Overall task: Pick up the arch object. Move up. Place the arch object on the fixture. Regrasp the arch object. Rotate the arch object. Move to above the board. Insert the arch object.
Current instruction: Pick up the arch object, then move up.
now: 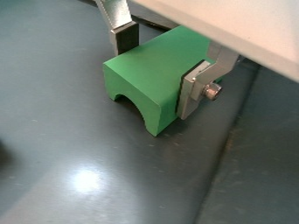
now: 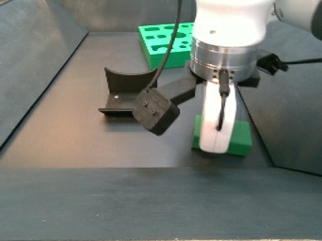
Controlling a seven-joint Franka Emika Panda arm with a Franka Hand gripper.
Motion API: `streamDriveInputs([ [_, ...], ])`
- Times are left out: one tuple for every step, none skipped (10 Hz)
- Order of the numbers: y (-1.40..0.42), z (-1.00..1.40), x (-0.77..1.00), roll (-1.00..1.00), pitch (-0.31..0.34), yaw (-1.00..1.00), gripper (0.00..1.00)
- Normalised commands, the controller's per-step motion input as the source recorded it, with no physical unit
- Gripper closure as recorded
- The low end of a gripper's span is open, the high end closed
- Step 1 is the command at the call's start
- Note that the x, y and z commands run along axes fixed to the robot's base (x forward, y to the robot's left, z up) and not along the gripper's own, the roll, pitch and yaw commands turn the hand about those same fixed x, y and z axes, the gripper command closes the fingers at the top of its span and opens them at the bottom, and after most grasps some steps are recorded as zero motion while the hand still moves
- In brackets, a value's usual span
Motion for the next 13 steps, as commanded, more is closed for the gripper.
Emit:
streamDriveInputs([
  [0.0,0.0,0.0,0.0,0.0,0.0,1.0],
  [0.0,0.0,0.0,0.0,0.0,0.0,1.0],
  [0.0,0.0,0.0,0.0,0.0,0.0,1.0],
  [0.0,0.0,0.0,0.0,0.0,0.0,1.0],
  [0.0,0.0,0.0,0.0,0.0,0.0,1.0],
  [0.0,0.0,0.0,0.0,0.0,0.0,1.0],
  [0.0,0.0,0.0,0.0,0.0,0.0,1.0],
  [0.0,0.0,0.0,0.0,0.0,0.0,1.0],
  [0.0,0.83,0.0,0.0,0.0,0.0,1.0],
  [0.04,0.83,0.0,-0.01,0.035,0.02,1.0],
  [0.03,0.7,-0.02,-0.03,0.074,0.02,1.0],
  [0.02,0.62,-0.01,-0.03,0.079,0.02,1.0],
  [0.01,0.36,-0.01,-0.04,0.064,0.01,1.0],
])
